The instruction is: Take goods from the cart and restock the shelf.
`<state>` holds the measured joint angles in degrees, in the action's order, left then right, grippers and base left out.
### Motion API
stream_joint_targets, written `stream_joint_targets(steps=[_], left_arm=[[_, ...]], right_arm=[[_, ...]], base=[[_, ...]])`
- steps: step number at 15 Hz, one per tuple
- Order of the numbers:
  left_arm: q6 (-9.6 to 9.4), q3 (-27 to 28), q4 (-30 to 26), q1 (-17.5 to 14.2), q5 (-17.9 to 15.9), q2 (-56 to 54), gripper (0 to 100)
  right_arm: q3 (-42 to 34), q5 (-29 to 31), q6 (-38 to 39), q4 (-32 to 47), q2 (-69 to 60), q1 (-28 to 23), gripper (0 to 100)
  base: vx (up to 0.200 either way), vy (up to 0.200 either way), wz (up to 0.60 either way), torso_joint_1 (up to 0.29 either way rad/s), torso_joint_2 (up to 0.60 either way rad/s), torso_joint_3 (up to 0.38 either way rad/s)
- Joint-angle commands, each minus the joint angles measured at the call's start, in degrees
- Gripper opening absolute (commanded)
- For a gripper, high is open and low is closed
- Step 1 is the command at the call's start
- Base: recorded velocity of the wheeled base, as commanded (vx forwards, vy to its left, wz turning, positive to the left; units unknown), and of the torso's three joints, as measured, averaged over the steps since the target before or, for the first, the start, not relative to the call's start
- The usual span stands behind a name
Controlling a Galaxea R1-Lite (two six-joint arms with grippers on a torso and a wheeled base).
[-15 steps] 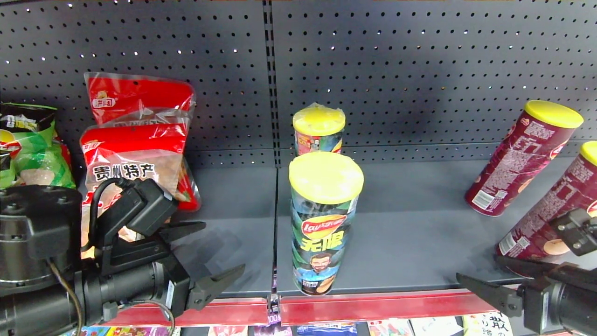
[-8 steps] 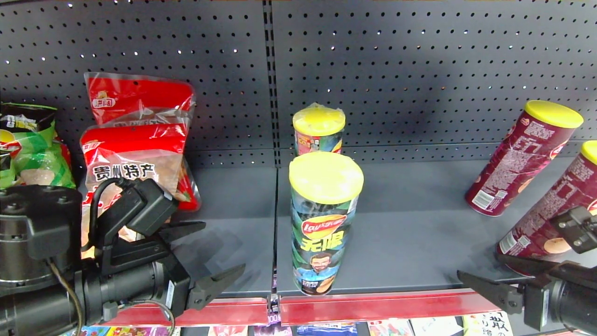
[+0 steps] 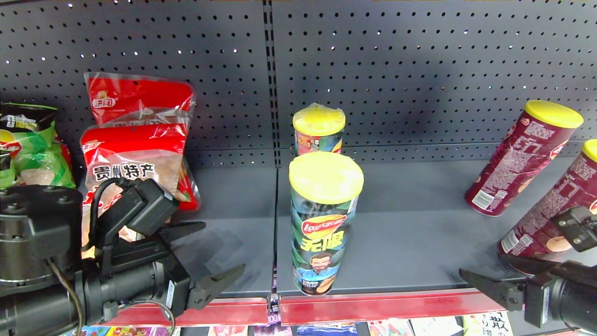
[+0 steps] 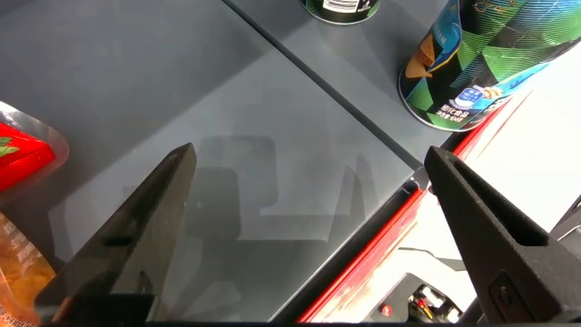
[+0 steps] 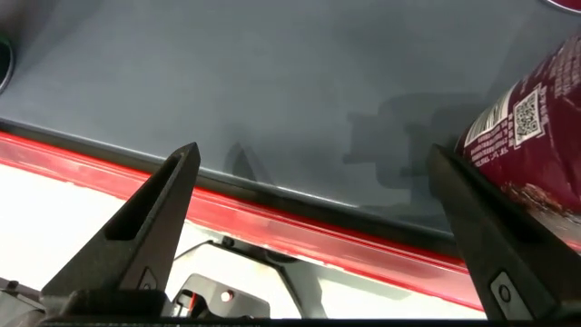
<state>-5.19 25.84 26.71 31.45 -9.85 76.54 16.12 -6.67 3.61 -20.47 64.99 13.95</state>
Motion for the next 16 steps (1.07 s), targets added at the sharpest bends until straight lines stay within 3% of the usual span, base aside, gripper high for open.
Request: stream_joint_targets(steps=[1, 12, 16], left_arm=[[0.01, 0.00, 0.01, 0.01, 0.01, 0.10, 100], [0.01, -0.18, 0.10, 0.01, 0.01, 0.01, 100], [0.89, -0.36, 0.10, -0.07, 0.45, -0.17, 100]], right_arm=[[0.06, -0.01, 0.00, -0.01, 0.05, 0.03, 100], [-0.47, -0.01, 0.08, -0.10, 0.58, -0.24, 100], [-1.00, -1.15, 0.26, -0.01, -1.44, 1.08, 100]], base=[[0.000, 0.000, 0.00, 0.000, 0.00, 0.000], [0.000, 0.000, 0.00, 0.000, 0.00, 0.000], [0.000, 0.000, 0.00, 0.000, 0.00, 0.000]])
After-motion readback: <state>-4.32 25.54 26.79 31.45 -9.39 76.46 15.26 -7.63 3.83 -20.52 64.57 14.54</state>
